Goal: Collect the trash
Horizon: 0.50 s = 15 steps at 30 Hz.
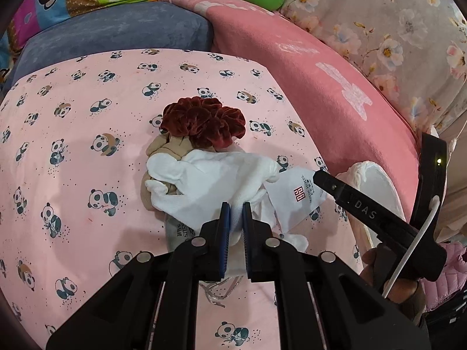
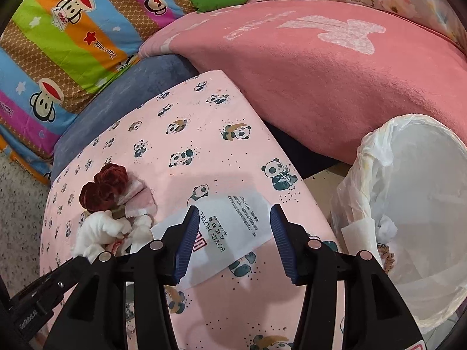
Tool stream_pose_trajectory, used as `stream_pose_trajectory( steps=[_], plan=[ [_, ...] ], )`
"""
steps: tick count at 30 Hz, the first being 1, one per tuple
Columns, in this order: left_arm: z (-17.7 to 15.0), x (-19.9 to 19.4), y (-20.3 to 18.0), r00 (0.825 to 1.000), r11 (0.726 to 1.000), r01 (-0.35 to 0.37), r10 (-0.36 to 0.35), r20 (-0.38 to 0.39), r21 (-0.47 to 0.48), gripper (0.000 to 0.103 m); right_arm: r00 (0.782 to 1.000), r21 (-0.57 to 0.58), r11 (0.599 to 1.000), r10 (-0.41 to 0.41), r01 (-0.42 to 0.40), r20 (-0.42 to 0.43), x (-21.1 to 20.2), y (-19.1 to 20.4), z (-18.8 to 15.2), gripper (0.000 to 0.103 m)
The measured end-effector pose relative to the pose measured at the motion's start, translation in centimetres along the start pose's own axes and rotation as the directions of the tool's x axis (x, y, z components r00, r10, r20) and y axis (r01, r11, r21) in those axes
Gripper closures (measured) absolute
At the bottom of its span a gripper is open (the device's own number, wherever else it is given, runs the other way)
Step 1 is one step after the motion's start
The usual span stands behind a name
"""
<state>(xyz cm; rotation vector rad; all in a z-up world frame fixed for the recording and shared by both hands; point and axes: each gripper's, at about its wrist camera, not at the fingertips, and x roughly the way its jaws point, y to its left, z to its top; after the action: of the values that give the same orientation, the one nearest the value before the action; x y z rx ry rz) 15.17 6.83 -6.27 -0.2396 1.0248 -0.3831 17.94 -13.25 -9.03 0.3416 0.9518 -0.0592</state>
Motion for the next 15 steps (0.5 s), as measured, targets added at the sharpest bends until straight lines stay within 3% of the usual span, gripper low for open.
stream_pose_trajectory(
  steps=[7,15],
  plan=[
    [-0.9,-0.4,0.3,1.000,1.000,-0.006,0.006,-0.007,0.002,0.094,0.992,-0.040,0.992,0.121,-0.122,-0.016,-2.3,2.2,-2.6,0.052],
    [-2.7,-1.4,1.1,1.000,1.000,-0.024,0.024,-0.018,-0.003,0.094,0.983,-0.101,0.981,0.158,-0.167,-0.088,-2.8,4.9,-6.6,0.055]
  ],
)
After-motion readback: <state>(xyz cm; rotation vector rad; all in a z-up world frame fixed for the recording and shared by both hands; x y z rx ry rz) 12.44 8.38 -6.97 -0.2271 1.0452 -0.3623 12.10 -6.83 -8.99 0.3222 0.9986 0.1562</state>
